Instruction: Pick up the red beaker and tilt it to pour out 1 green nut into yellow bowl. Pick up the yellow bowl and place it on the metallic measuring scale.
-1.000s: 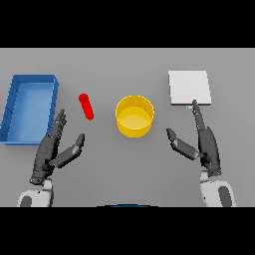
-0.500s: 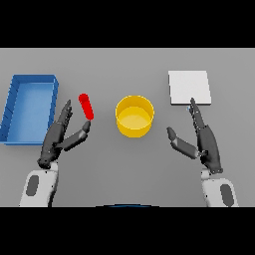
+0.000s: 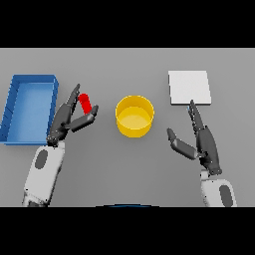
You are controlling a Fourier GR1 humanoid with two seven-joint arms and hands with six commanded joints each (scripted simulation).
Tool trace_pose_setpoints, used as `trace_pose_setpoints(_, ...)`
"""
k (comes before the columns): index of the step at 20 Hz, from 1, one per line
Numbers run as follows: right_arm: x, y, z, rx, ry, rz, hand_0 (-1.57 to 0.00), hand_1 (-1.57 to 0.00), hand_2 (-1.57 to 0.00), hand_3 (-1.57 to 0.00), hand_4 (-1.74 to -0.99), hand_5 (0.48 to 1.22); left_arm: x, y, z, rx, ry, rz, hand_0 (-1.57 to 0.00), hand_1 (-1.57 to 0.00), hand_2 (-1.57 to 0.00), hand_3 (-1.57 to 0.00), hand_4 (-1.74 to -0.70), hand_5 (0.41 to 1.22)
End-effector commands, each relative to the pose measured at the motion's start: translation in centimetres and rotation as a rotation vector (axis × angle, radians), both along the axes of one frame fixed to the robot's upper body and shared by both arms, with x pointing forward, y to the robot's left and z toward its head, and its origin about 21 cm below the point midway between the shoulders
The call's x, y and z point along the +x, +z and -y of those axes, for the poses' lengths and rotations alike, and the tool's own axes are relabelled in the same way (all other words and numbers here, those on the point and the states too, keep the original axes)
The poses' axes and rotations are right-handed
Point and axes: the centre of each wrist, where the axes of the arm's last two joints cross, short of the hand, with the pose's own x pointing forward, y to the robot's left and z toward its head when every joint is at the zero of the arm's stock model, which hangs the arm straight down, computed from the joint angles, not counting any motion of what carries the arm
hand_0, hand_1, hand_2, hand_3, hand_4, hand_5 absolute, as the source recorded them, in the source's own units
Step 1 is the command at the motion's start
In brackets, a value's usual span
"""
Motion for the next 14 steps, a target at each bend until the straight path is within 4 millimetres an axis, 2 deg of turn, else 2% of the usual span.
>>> trace_pose_setpoints(1,0.1,0.2,-0.1,-0.012,0.004,0.014,0.0,0.0,0.0,0.0,-1.227,0.63,0.2,-0.2,0.2,0.009,-0.003,-0.001,0.0,0.0,0.0,0.0,-1.2,0.657)
trace_pose_setpoints(4,-0.3,0.6,0.6,-0.008,-0.003,0.019,0.0,0.0,0.0,0.0,-1.233,0.634,1.2,-0.5,0.7,0.031,0.005,-0.013,0.0,0.0,0.0,0.0,-1.2,0.664)
trace_pose_setpoints(8,-0.2,0.2,0.2,-0.011,-0.007,-0.004,0.0,0.0,0.0,0.0,-1.241,0.641,2.6,-0.7,1.5,0.024,0.021,-0.009,0.0,0.0,0.0,0.0,-1.22,0.678)
trace_pose_setpoints(13,-0.5,0.3,1.1,-0.008,-0.017,-0.002,0.0,0.0,0.0,0.0,-1.246,0.646,3.4,-2.2,1.8,-0.084,0.034,0.02,0.0,0.0,-0.01,0.0,-1.3,0.719)
trace_pose_setpoints(14,-0.3,0.4,0.8,0.004,-0.021,-0.007,0.0,0.0,0.0,0.0,-1.244,0.644,3.5,-2.3,2.5,-0.103,0.036,0.014,0.0,-0.01,-0.05,-0.04,-1.33,0.738)
